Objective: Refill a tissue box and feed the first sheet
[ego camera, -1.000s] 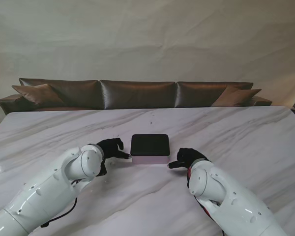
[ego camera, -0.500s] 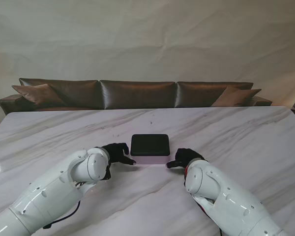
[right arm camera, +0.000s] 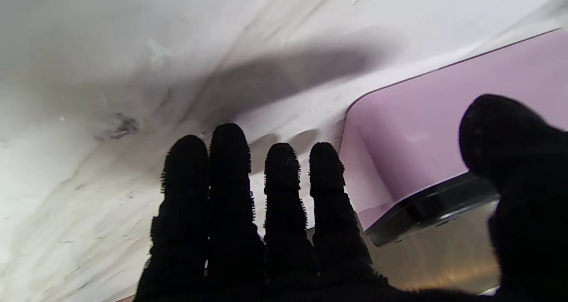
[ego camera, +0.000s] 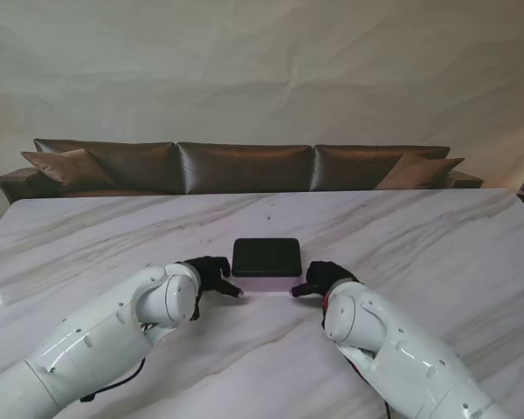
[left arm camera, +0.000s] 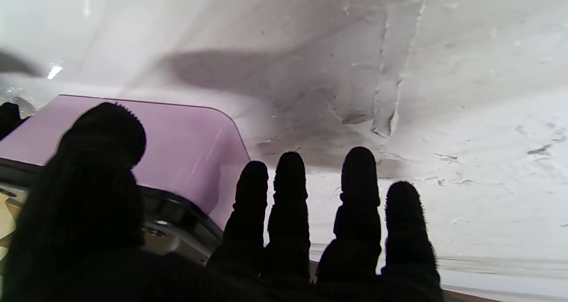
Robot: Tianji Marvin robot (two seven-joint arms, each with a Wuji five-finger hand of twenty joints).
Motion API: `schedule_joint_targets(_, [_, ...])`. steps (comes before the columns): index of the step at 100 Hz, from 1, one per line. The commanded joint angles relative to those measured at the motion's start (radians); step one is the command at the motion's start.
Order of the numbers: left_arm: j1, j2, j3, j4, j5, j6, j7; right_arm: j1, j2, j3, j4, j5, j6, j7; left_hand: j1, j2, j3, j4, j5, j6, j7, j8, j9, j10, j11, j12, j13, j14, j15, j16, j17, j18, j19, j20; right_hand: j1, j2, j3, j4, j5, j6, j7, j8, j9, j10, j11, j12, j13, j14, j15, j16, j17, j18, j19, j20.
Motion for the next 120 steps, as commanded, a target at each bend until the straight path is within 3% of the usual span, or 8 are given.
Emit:
schedule_joint_targets(1, [-0.007,-0.014,0.003,0.017,0.000,0.004,-0.003,-0.005,-0.005,-0.007,0.001,0.005,-0.005,0.017,0.018,-0.027,0.013,0.032,0.011,0.025,0.003,-0.017,-0.009,0.022,-0.012,-0.008,-0.006,0.016,-0.005,-0.006,0.000,0.020,0.564,0.008,0.008,-0.026,-0.014,0.004,-0.010,0.007,0.017,-0.009,-0.026,0.012,0.003,-0.012,-0.005,0.000,-0.021,-0.023,-0.010,-0.036,-0.011,0.009])
schedule_joint_targets(55, [-0.054,-0.067,0.064,0.114,-0.063,-0.018,0.073,0.016,-0.029,-0.041,0.028,0.040,-0.010,-0.025,0.014,-0.016,0.018,0.039,0.010,0.036,0.017,-0.023,-0.009,0.031,0.004,-0.008,0.009,0.017,0.018,0.005,0.026,0.017,0.593,0.014,0.047,-0.034,-0.030,-0.008,0.032,0.003,0.034,-0.007,0.009,0.015,0.014,-0.010,0.019,0.001,-0.006,-0.019,0.008,-0.031,0.003,0.016])
schedule_joint_targets(60, [-0.052,-0.069,0.060,0.112,-0.068,-0.024,0.079,0.015,-0.034,-0.042,0.029,0.045,-0.009,-0.038,0.016,-0.009,0.019,0.039,0.016,0.025,0.023,-0.022,0.001,0.031,0.008,-0.007,0.012,0.016,0.020,0.005,0.028,0.016,0.596,0.014,0.061,-0.038,-0.031,-0.010,0.044,0.001,0.040,-0.005,0.021,0.012,0.017,-0.010,0.029,0.001,-0.001,-0.018,0.014,-0.029,0.009,0.017])
schedule_joint_targets(64, [-0.049,-0.070,0.056,0.109,-0.073,-0.031,0.081,0.012,-0.039,-0.042,0.030,0.050,-0.007,-0.049,0.022,-0.004,0.020,0.039,0.020,0.006,0.031,-0.019,0.013,-0.002,0.008,-0.009,0.015,0.015,0.021,0.005,0.030,0.015,0.599,0.014,0.070,-0.041,-0.036,-0.012,0.055,-0.003,0.046,-0.004,0.033,0.012,0.019,-0.009,0.036,0.000,0.002,-0.017,0.019,-0.028,0.014,0.018])
schedule_joint_targets(70, [-0.043,-0.070,0.052,0.102,-0.076,-0.039,0.085,0.007,-0.046,-0.039,0.029,0.058,-0.005,-0.067,0.031,0.008,0.020,0.039,0.026,-0.011,0.045,-0.011,0.029,-0.016,0.008,-0.010,0.021,0.013,0.022,0.004,0.035,0.014,0.605,0.015,0.083,-0.044,-0.042,-0.016,0.075,-0.009,0.056,-0.001,0.053,0.010,0.023,-0.009,0.049,0.000,0.008,-0.016,0.029,-0.026,0.024,0.020])
schedule_joint_targets(82, [-0.022,-0.077,0.034,0.087,-0.066,-0.038,0.121,-0.007,-0.056,-0.028,0.018,0.080,-0.005,-0.092,0.068,0.111,-0.005,0.029,0.064,-0.047,0.084,0.017,0.085,-0.033,0.016,-0.001,0.055,0.013,0.042,0.007,0.067,0.006,0.641,0.019,0.102,-0.046,-0.053,-0.022,0.115,-0.027,0.075,0.005,0.084,0.005,0.026,-0.009,0.070,-0.003,0.015,-0.016,0.040,-0.025,0.037,0.020])
schedule_joint_targets(92, [0.004,-0.086,0.002,0.077,-0.072,-0.043,0.162,-0.020,-0.062,-0.018,0.009,0.089,-0.012,-0.113,0.081,0.156,-0.018,0.027,0.118,-0.079,0.126,0.042,0.143,-0.037,0.029,0.006,0.084,0.019,0.060,0.008,0.094,0.003,0.666,0.020,0.112,-0.049,-0.057,-0.023,0.155,-0.055,0.088,0.009,0.107,0.000,0.026,-0.008,0.089,-0.009,0.023,-0.015,0.052,-0.026,0.047,0.019])
schedule_joint_targets(120, [0.056,-0.083,-0.057,0.013,-0.062,-0.048,0.200,-0.067,-0.072,0.022,-0.054,0.065,-0.026,-0.185,0.104,0.157,-0.024,0.027,0.230,-0.134,0.188,0.084,0.256,-0.051,0.046,0.019,0.151,-0.003,0.085,0.006,0.140,0.001,0.697,0.011,0.117,-0.055,-0.056,-0.025,0.351,-0.181,0.123,0.027,0.238,-0.052,0.024,-0.006,0.173,-0.030,0.037,-0.015,0.091,-0.031,0.079,0.012])
